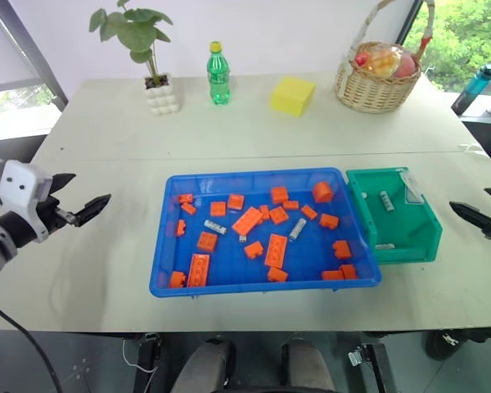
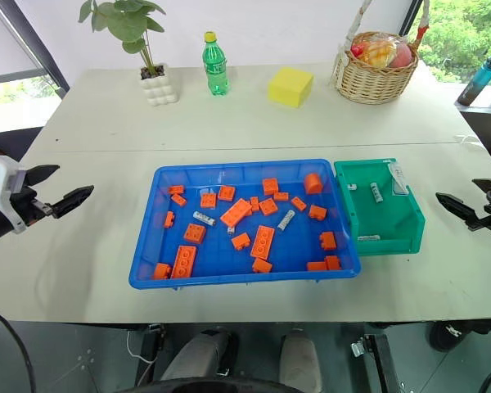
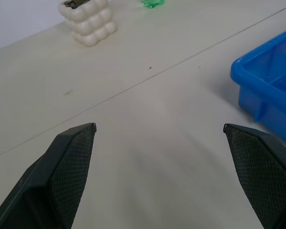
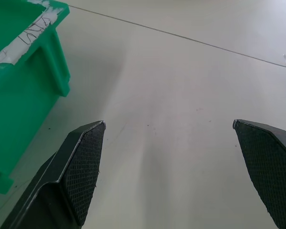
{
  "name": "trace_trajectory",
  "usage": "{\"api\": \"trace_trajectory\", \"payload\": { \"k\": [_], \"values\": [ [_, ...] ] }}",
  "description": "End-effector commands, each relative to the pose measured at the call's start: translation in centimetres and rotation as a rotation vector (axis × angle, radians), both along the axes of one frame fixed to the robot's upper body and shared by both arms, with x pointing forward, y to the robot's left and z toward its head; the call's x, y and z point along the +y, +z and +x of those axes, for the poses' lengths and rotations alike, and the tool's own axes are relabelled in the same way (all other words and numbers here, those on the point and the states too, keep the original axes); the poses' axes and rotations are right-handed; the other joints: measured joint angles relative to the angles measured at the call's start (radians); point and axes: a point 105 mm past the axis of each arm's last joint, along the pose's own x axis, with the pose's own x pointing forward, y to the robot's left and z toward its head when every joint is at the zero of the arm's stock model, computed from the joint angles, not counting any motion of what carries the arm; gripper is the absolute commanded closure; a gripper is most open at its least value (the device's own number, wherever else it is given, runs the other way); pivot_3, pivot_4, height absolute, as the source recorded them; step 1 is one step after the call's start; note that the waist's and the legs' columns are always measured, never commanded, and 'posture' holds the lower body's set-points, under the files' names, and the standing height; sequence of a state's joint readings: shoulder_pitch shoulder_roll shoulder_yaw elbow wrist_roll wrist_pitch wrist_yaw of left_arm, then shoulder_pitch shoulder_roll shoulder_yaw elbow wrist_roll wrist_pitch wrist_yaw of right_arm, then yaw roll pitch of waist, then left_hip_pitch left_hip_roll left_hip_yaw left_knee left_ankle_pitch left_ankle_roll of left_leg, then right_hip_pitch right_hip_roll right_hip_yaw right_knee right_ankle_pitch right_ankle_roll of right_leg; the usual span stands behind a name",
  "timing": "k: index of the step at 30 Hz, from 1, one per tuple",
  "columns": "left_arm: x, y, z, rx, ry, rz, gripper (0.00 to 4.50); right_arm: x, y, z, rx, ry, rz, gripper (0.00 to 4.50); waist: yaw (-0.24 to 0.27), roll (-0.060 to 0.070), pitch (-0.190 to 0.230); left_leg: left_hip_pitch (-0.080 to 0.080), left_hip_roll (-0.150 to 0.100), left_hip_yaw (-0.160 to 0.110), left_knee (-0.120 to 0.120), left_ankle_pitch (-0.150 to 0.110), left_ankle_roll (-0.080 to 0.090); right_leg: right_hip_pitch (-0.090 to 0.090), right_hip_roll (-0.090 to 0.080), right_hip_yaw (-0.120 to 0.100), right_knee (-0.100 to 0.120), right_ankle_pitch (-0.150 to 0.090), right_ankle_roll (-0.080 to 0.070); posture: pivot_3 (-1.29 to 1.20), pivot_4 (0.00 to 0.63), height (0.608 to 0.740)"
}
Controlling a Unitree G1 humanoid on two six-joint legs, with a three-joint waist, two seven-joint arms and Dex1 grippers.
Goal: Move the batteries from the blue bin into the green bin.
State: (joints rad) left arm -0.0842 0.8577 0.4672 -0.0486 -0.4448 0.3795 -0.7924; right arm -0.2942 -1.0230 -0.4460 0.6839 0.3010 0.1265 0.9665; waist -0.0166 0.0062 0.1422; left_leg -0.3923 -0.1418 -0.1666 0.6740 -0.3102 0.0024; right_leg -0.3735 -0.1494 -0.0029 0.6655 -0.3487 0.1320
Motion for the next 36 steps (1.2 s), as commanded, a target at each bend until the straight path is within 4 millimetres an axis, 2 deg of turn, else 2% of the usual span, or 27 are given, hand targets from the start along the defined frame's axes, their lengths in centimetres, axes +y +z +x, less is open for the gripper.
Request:
{"api": "trace_trajectory", "payload": {
  "k": [1,9,17,21,25,27,30,32,34,36],
  "values": [
    [-0.3,1.7,-0.2,-0.057,-0.020,0.035,0.00,0.0,1.5,0.1,-0.061,-0.006,0.001,0.08,-0.001,0.000,0.000,0.000,0.000,0.000,0.000,0.000,0.000,0.000,0.000,0.000,0.000,0.000,0.000,0.00,0.150,0.737],
    [-0.8,0.9,-0.4,-0.033,-0.051,0.057,0.00,-0.2,1.7,-0.1,-0.060,-0.020,-0.008,0.08,0.000,0.000,0.000,0.000,0.000,0.000,0.000,0.000,0.000,0.000,0.000,0.000,0.000,0.000,0.000,0.00,0.150,0.737],
    [-0.9,1.4,-0.1,-0.045,-0.064,0.038,0.00,-0.4,1.7,-0.2,-0.056,-0.033,-0.008,0.03,0.000,0.000,0.000,0.000,0.000,0.000,0.000,0.000,0.000,0.000,0.000,0.000,0.000,0.000,0.000,0.00,0.150,0.737],
    [-1.8,2.2,0.0,-0.059,-0.100,0.004,0.00,0.2,3.1,0.6,-0.083,-0.001,0.004,0.03,-0.001,0.000,0.000,0.000,0.000,0.000,0.000,0.000,0.000,0.000,0.000,0.000,0.000,0.000,0.000,0.00,0.150,0.737],
    [-3.8,3.2,-1.0,-0.036,-0.218,-0.028,0.00,4.0,5.7,1.9,-0.082,0.183,-0.025,0.03,-0.004,0.001,0.000,0.000,0.000,0.000,0.000,0.000,0.000,0.000,0.000,0.000,0.000,0.000,0.000,0.00,0.150,0.737],
    [-4.7,3.4,-1.6,-0.012,-0.283,-0.018,0.00,6.9,6.4,2.3,-0.070,0.313,-0.025,0.03,-0.006,0.001,0.000,0.000,0.001,0.001,0.000,0.000,0.000,-0.001,0.000,0.000,0.000,0.000,0.000,0.00,0.150,0.737],
    [-6.0,3.6,-2.5,0.032,-0.384,0.009,0.00,12.8,7.9,2.7,-0.070,0.527,-0.013,0.03,-0.006,0.001,0.001,0.000,0.002,0.001,0.000,0.000,0.000,-0.001,0.001,0.000,0.000,0.000,0.000,0.00,0.150,0.737],
    [-6.7,3.8,-2.9,0.060,-0.449,0.033,0.00,17.9,8.5,2.8,-0.071,0.694,-0.015,0.03,-0.005,0.001,0.001,0.000,0.002,0.001,0.000,0.000,0.000,-0.001,0.000,0.000,0.000,0.000,0.000,0.00,0.150,0.737],
    [-7.1,4.0,-3.1,0.071,-0.489,0.055,0.00,22.7,8.4,3.2,-0.074,0.819,-0.017,0.03,-0.007,0.001,0.001,0.000,0.002,0.001,0.000,0.000,0.000,-0.001,0.001,0.000,0.000,0.000,0.000,0.00,0.150,0.737],
    [-7.2,4.1,-2.9,0.072,-0.500,0.074,0.00,26.5,7.9,3.6,-0.067,0.902,-0.012,0.03,-0.004,0.001,0.001,0.000,0.002,0.001,-0.001,0.000,0.000,-0.001,0.001,0.000,0.000,0.000,0.000,0.00,0.150,0.737]
  ]
}}
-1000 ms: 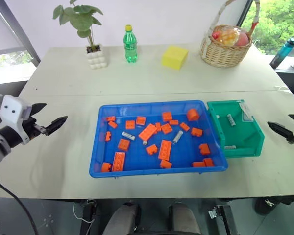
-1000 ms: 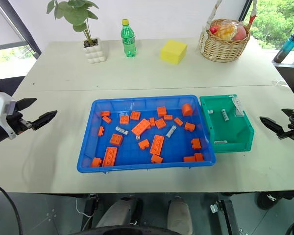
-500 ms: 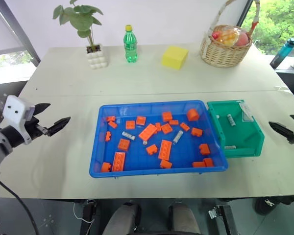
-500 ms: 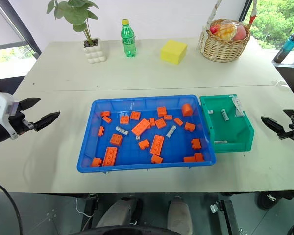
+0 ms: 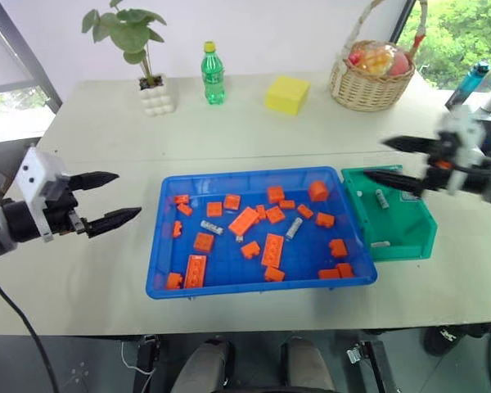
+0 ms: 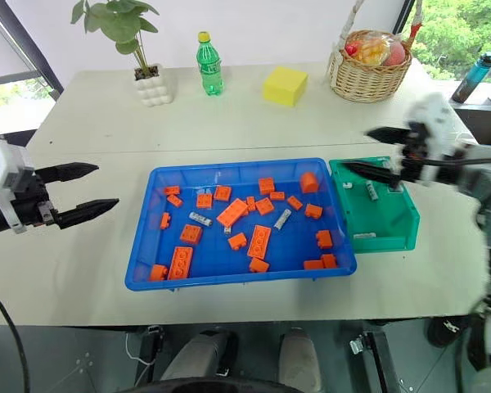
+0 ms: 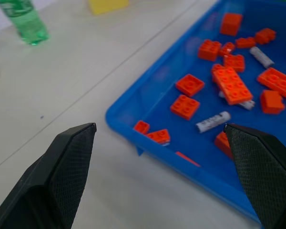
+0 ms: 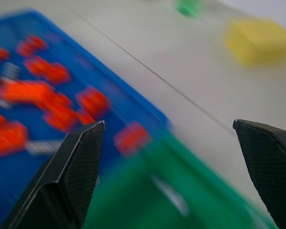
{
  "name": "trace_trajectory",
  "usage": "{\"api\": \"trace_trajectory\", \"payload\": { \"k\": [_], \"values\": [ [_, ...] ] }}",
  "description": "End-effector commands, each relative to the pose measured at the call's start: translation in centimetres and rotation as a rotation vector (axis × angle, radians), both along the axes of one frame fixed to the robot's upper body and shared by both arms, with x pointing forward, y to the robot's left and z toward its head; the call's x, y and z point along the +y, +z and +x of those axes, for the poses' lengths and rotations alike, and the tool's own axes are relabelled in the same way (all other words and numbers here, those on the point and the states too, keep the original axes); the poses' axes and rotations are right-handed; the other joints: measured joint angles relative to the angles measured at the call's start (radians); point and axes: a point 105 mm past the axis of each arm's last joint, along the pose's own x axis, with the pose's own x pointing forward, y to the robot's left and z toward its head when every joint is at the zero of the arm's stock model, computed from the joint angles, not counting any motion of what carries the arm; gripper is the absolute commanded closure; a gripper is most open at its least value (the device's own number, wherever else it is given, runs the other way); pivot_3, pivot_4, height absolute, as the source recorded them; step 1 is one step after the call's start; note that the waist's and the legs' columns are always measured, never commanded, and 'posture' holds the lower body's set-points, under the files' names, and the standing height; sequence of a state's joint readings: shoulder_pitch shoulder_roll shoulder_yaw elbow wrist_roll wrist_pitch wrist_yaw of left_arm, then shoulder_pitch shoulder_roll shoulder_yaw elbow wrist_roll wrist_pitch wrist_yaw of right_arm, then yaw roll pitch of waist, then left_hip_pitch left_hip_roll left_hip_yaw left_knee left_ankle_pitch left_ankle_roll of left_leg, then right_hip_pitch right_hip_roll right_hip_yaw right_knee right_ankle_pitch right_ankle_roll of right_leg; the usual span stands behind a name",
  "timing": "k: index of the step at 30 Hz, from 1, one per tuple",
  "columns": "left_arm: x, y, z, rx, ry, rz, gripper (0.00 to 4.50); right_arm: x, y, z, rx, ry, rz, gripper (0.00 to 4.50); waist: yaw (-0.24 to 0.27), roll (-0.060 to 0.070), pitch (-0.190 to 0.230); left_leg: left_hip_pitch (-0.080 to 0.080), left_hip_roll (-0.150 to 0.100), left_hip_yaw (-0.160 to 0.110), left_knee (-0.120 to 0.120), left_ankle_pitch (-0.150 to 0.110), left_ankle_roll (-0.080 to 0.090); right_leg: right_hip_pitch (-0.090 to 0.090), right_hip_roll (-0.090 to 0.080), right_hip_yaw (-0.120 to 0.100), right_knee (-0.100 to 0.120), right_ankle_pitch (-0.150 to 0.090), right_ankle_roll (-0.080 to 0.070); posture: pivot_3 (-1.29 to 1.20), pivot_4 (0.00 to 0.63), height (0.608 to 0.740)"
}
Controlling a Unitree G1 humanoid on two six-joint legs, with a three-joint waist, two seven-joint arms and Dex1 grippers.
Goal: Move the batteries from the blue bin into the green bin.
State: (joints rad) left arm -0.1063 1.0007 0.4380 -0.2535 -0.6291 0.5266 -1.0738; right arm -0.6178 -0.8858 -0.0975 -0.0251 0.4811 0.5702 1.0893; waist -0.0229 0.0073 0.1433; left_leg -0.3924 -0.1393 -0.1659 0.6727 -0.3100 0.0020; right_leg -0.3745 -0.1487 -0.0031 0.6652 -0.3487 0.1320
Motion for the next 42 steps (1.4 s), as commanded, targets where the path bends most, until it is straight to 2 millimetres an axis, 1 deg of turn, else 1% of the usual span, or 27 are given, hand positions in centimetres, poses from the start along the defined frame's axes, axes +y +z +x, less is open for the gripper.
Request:
{"api": "trace_trajectory", "payload": {
  "k": [1,3,6,9,13,16,19,22,28,31,37,40,42],
  "values": [
    [-0.6,0.8,0.0,-0.022,-0.048,0.030,0.00,5.7,-0.6,0.1,0.011,0.135,-0.018,0.03,0.004,-0.001,0.000,0.000,0.000,0.000,0.000,0.000,0.000,0.000,0.000,0.000,0.000,0.000,0.000,0.00,0.150,0.737],
    [-0.8,0.5,-0.1,-0.010,-0.073,0.045,0.00,8.4,-1.7,0.1,0.038,0.206,-0.023,0.03,0.012,-0.002,0.001,0.000,-0.001,-0.001,-0.001,0.000,0.000,0.000,0.000,0.000,0.000,0.000,0.000,0.00,0.150,0.737],
    [-1.0,0.2,-0.2,0.001,-0.100,0.060,0.00,11.7,-3.4,0.4,0.058,0.267,-0.057,0.03,0.010,-0.003,0.002,0.000,-0.003,-0.004,-0.001,0.000,0.000,0.000,-0.001,0.000,0.001,0.000,0.000,0.00,0.150,0.737],
    [-1.2,0.3,-0.3,-0.004,-0.113,0.068,0.00,14.6,-4.8,0.6,0.074,0.303,-0.097,0.03,0.001,-0.003,0.002,0.000,-0.003,-0.003,-0.001,0.000,0.000,-0.001,-0.001,0.000,0.001,0.000,0.000,0.00,0.150,0.737],
    [-1.3,0.4,-0.4,-0.035,-0.116,0.083,0.00,16.9,-6.9,0.0,0.048,0.387,-0.213,0.03,-0.012,-0.003,0.002,0.000,-0.003,-0.004,-0.002,0.000,-0.001,-0.002,0.000,0.000,0.004,0.000,0.000,0.00,0.150,0.737],
    [-1.6,0.2,-0.8,-0.016,-0.141,0.084,0.00,18.5,-8.2,-0.4,0.052,0.431,-0.238,0.03,-0.023,-0.003,0.002,0.000,-0.003,-0.004,-0.002,0.000,-0.001,-0.003,0.000,0.000,0.004,0.000,0.000,0.00,0.150,0.737],
    [-1.8,0.1,-1.3,0.003,-0.164,0.085,0.00,19.5,-9.8,-0.5,0.047,0.466,-0.297,0.03,-0.032,-0.003,0.002,0.000,-0.002,-0.003,-0.004,0.001,-0.001,-0.005,0.000,0.000,0.005,0.000,0.000,0.00,0.150,0.737],
    [-2.0,0.1,-1.6,0.014,-0.178,0.082,0.00,19.8,-10.7,-0.6,0.032,0.488,-0.333,0.03,-0.040,-0.003,0.002,0.000,-0.002,-0.003,-0.005,0.001,-0.002,-0.006,0.000,0.000,0.007,0.000,0.000,0.00,0.150,0.737],
    [-2.4,0.4,-1.7,0.007,-0.186,0.087,0.00,21.2,-11.7,-0.5,0.013,0.505,-0.343,0.03,-0.048,-0.003,0.001,0.000,-0.002,-0.003,-0.006,0.001,-0.002,-0.008,0.000,0.000,0.010,0.000,0.000,0.00,0.150,0.737],
    [-2.3,0.6,-1.7,0.002,-0.184,0.089,0.00,21.7,-12.0,-0.8,0.015,0.509,-0.337,0.03,-0.048,-0.003,0.001,0.000,-0.003,-0.003,-0.006,0.001,-0.002,-0.012,-0.001,0.000,0.018,0.000,0.000,0.00,0.150,0.737],
    [-2.3,0.8,-1.7,-0.004,-0.179,0.090,0.00,22.6,-13.1,-0.7,0.036,0.499,-0.339,0.03,-0.048,-0.003,0.001,0.000,-0.003,-0.003,-0.006,0.001,-0.002,-0.014,-0.001,0.000,0.018,0.000,0.000,0.00,0.150,0.737],
    [-2.4,0.8,-1.8,-0.003,-0.180,0.090,0.00,22.8,-13.5,-0.7,0.042,0.502,-0.338,0.88,-0.048,-0.004,0.001,0.000,-0.003,-0.003,-0.006,0.002,-0.003,-0.014,-0.001,0.000,0.018,0.000,0.000,0.00,0.150,0.737],
    [-2.4,0.9,-1.8,-0.003,-0.181,0.091,0.00,22.9,-13.6,-0.5,0.046,0.499,-0.332,1.89,-0.049,-0.004,0.001,0.000,-0.002,-0.003,-0.006,0.002,-0.003,-0.014,0.000,0.000,0.018,0.000,0.000,0.00,0.150,0.737]
  ]
}}
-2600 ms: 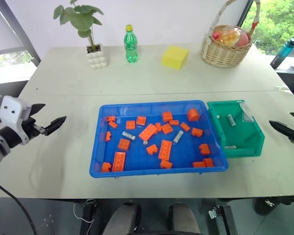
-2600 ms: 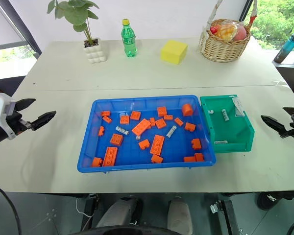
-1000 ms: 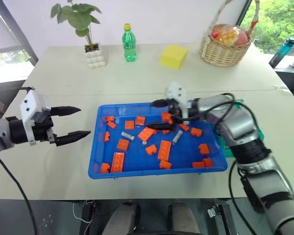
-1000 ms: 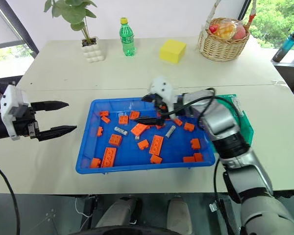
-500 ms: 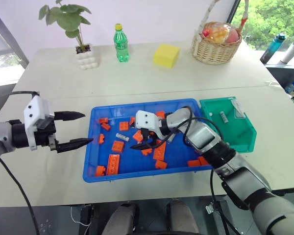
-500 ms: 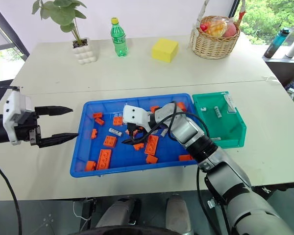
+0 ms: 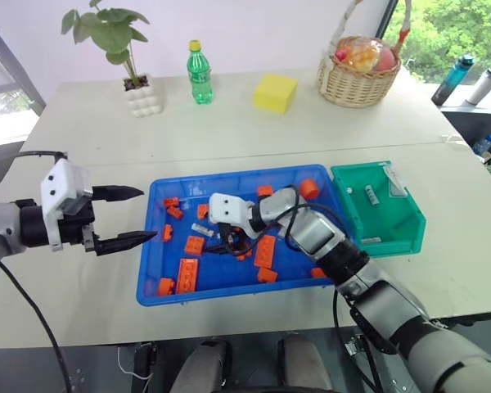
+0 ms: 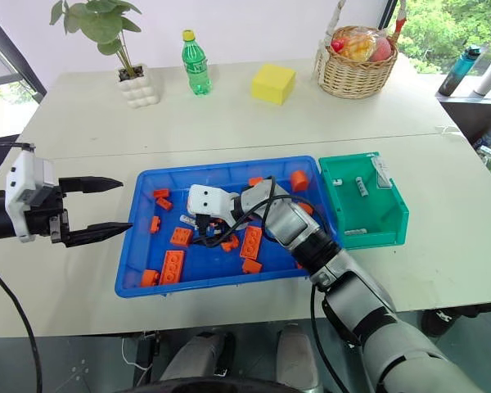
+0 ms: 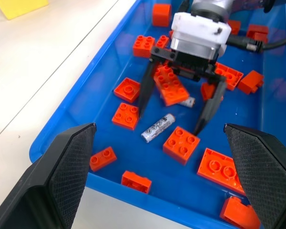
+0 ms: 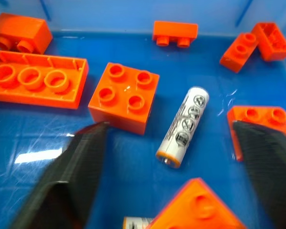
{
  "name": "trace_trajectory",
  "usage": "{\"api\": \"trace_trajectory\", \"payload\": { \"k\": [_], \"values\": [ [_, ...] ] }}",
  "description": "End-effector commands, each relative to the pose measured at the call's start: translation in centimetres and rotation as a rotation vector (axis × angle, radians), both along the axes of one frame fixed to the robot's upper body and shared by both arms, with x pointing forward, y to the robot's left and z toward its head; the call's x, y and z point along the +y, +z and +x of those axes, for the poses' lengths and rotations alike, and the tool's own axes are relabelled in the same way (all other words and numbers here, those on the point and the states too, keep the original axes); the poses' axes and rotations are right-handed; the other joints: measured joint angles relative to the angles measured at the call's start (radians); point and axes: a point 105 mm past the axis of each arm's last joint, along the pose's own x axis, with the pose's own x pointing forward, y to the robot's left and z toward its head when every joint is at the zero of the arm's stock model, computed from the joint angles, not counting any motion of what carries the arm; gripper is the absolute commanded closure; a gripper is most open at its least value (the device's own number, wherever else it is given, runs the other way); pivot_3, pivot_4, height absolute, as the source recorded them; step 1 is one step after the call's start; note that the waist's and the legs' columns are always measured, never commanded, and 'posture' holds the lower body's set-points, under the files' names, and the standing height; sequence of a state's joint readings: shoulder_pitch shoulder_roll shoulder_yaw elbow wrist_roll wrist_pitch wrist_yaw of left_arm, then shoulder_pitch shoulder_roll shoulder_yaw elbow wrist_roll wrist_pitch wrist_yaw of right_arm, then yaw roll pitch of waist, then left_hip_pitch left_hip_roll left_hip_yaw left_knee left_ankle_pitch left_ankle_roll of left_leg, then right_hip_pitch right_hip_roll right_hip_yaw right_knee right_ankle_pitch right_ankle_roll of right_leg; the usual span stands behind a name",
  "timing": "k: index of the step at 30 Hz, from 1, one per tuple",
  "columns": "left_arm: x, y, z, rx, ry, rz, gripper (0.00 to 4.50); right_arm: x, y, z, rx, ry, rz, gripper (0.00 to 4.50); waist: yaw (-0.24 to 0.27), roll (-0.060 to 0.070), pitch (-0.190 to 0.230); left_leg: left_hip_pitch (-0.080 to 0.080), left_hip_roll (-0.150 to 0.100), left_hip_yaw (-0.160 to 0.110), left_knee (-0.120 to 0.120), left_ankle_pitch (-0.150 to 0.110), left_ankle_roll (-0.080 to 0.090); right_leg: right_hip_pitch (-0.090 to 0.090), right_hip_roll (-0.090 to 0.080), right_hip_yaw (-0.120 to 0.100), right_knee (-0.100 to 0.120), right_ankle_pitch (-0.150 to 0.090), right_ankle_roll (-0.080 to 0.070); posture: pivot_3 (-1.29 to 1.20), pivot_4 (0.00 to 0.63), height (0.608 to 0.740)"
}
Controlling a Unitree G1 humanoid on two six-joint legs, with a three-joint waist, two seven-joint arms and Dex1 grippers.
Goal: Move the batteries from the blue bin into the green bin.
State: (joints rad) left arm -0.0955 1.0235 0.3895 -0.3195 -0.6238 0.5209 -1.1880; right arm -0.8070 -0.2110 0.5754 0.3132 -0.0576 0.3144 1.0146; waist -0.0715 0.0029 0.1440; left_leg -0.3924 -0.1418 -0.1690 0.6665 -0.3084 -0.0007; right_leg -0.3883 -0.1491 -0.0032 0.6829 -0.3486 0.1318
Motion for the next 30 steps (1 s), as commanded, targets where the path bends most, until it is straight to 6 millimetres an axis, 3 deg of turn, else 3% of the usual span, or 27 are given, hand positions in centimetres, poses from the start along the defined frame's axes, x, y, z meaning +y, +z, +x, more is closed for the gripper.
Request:
{"api": "trace_trajectory", "payload": {
  "k": [1,3,6,13,18,21,23,27,30],
  "values": [
    [-0.1,1.7,-0.3,-0.060,-0.011,0.018,0.00,0.4,0.4,0.1,-0.016,0.007,0.018,2.40,0.000,-0.001,0.000,0.000,0.000,0.000,0.000,0.000,0.000,0.000,0.000,0.000,0.000,0.000,0.000,0.00,0.150,0.737],
    [-0.2,1.7,-0.3,-0.060,-0.014,0.019,0.00,0.4,0.4,0.3,-0.022,0.000,0.022,3.49,0.000,-0.001,0.000,0.000,0.000,0.000,0.000,0.000,0.000,-0.001,0.000,0.000,0.000,0.000,0.000,0.00,0.150,0.737],
    [-0.3,1.8,-0.2,-0.061,-0.017,0.018,0.00,0.5,0.9,0.5,-0.019,-0.011,0.040,4.40,0.000,-0.001,-0.001,0.000,0.000,0.000,0.000,0.000,0.000,-0.001,0.000,0.000,0.000,0.000,0.000,0.00,0.150,0.737],
    [-0.4,1.7,0.2,-0.060,-0.026,0.014,0.00,0.8,2.9,0.0,-0.029,0.003,0.080,4.40,0.000,-0.001,-0.001,0.000,0.000,0.000,0.000,0.000,0.000,-0.001,0.000,0.000,0.000,0.000,0.000,0.00,0.150,0.737],
    [-1.0,1.6,0.4,-0.051,-0.048,-0.009,0.00,-0.8,8.7,0.1,0.034,-0.088,0.259,4.40,0.001,-0.001,0.000,0.000,0.000,0.000,0.000,0.000,0.000,0.000,0.000,0.000,0.001,0.000,0.000,0.00,0.150,0.737],
    [-1.6,1.3,0.6,-0.044,-0.066,-0.023,0.00,-5.2,12.6,1.1,0.038,-0.227,0.366,4.40,0.009,-0.001,-0.001,-0.001,0.000,0.000,0.001,0.000,0.000,0.000,-0.001,0.000,0.000,0.000,0.000,0.00,0.150,0.737],
    [-1.9,1.0,0.6,-0.040,-0.074,-0.031,0.00,-8.8,13.7,1.7,0.030,-0.335,0.387,4.40,0.018,-0.001,-0.001,-0.001,-0.001,-0.001,0.001,0.000,0.000,0.000,-0.001,0.000,0.000,0.000,0.000,0.00,0.150,0.737],
    [-2.5,0.3,1.0,-0.034,-0.087,-0.051,0.00,-20.5,13.8,2.7,-0.035,-0.689,0.318,4.40,0.044,-0.002,-0.001,-0.001,-0.002,-0.001,0.001,0.000,0.000,0.000,-0.001,0.000,0.000,0.000,0.000,0.00,0.150,0.737],
    [-2.8,0.1,1.3,-0.032,-0.098,-0.060,0.00,-24.7,13.2,1.8,-0.049,-0.818,0.268,4.40,0.046,-0.002,0.000,-0.003,-0.001,0.003,0.001,0.000,0.000,-0.001,-0.002,0.000,-0.001,0.000,0.000,0.00,0.150,0.737]
  ]
}}
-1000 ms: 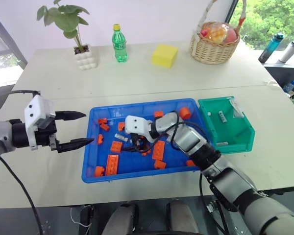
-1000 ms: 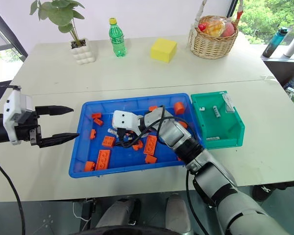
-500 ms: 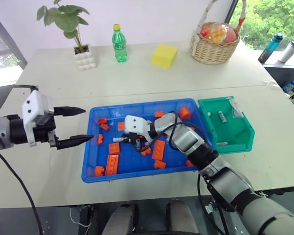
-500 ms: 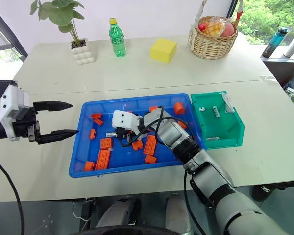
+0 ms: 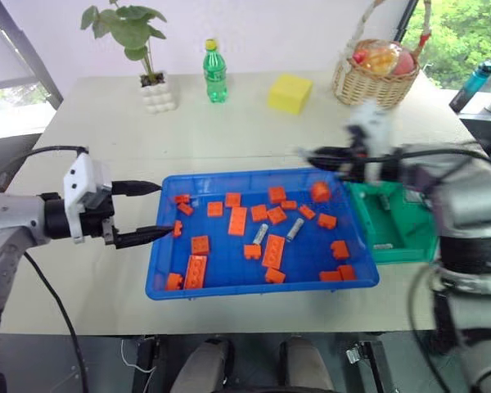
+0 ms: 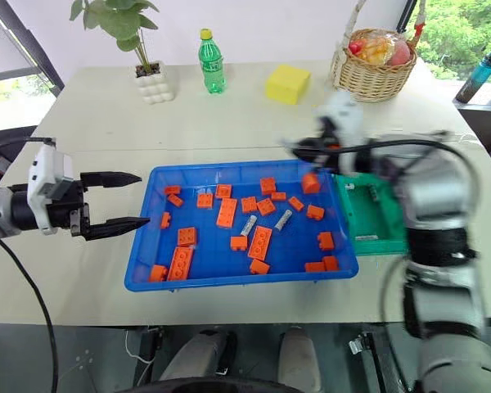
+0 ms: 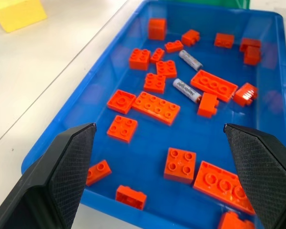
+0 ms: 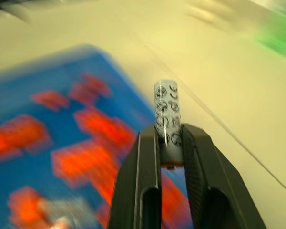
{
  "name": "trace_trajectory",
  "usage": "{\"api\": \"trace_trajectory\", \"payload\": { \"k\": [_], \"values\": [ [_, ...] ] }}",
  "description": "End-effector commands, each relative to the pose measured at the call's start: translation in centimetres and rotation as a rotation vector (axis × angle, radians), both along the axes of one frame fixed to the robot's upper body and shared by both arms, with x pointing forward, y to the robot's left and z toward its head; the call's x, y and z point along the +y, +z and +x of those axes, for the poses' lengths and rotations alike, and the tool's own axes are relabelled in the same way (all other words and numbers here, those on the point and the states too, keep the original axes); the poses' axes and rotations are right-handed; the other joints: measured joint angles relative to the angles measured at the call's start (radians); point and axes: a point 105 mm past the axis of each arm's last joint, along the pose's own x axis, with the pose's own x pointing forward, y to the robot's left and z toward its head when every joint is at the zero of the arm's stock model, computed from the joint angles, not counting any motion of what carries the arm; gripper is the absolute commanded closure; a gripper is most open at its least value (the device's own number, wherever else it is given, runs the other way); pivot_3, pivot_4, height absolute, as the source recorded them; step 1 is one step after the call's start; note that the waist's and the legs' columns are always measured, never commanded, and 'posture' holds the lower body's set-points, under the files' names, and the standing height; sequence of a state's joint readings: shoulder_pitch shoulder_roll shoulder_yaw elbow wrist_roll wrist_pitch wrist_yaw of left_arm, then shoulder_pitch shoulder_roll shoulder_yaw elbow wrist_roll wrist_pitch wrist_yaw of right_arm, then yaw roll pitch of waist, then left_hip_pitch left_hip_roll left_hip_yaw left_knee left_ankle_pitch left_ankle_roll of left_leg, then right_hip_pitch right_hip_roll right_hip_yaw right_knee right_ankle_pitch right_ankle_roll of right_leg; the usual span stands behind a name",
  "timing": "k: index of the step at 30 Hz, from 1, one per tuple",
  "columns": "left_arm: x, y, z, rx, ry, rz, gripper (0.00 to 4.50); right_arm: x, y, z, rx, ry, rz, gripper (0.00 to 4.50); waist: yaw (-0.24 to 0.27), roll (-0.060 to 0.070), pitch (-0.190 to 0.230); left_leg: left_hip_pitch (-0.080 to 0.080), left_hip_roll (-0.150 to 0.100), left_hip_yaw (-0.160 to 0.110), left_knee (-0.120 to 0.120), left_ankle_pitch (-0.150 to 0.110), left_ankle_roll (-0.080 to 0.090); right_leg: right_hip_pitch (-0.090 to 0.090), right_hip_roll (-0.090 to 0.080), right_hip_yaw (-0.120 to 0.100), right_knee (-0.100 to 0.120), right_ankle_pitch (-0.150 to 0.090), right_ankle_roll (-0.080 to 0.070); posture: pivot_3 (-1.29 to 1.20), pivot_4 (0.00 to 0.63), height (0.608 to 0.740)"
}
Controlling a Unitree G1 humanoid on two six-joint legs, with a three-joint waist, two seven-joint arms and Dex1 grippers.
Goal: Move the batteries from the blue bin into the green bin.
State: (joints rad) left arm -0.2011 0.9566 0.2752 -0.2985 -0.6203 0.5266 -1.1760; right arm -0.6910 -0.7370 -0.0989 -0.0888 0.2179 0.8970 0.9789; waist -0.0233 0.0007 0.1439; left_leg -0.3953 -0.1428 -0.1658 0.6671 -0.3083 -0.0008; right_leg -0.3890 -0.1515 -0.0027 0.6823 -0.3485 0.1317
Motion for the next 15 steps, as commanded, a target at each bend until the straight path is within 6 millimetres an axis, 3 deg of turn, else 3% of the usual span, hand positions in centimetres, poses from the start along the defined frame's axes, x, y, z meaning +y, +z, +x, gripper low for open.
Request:
{"api": "trace_trajectory", "payload": {
  "k": [1,4,8,11,15],
  "values": [
    [-0.8,0.5,0.3,-0.041,-0.036,-0.004,0.00,-3.9,0.6,-1.7,-0.027,-0.098,-0.034,4.40,-0.008,0.000,0.000,0.000,0.001,0.001,0.000,0.000,0.000,-0.001,0.000,0.000,0.000,0.000,0.000,0.00,0.150,0.737],
    [-1.1,0.5,0.7,-0.044,-0.050,-0.007,0.00,-5.9,-0.6,-3.0,0.011,-0.149,-0.067,4.40,-0.016,0.000,0.000,0.000,0.004,0.004,0.000,0.000,0.000,-0.001,0.001,0.000,0.000,0.000,0.000,0.00,0.150,0.737],
    [-1.5,0.7,1.1,-0.051,-0.073,-0.014,0.00,-6.7,-1.8,-3.5,0.043,-0.197,-0.096,2.48,-0.025,0.000,0.000,0.000,0.007,0.011,0.000,0.000,0.000,-0.002,0.001,0.000,0.000,0.000,0.000,0.00,0.150,0.737],
    [-1.8,0.9,1.2,-0.053,-0.088,-0.014,0.00,-6.3,-1.2,-3.2,0.000,-0.169,-0.146,1.02,-0.021,0.000,0.000,0.001,0.007,0.012,-0.001,0.000,0.000,-0.002,0.001,0.000,0.000,0.000,0.000,0.00,0.150,0.737],
    [-2.0,1.1,1.1,-0.055,-0.099,-0.011,0.00,-2.8,1.6,-2.6,-0.084,0.012,-0.125,1.02,-0.021,-0.001,0.001,0.001,0.007,0.013,0.000,0.000,0.000,-0.003,0.001,0.000,-0.001,0.000,0.000,0.00,0.150,0.737]
  ]
}}
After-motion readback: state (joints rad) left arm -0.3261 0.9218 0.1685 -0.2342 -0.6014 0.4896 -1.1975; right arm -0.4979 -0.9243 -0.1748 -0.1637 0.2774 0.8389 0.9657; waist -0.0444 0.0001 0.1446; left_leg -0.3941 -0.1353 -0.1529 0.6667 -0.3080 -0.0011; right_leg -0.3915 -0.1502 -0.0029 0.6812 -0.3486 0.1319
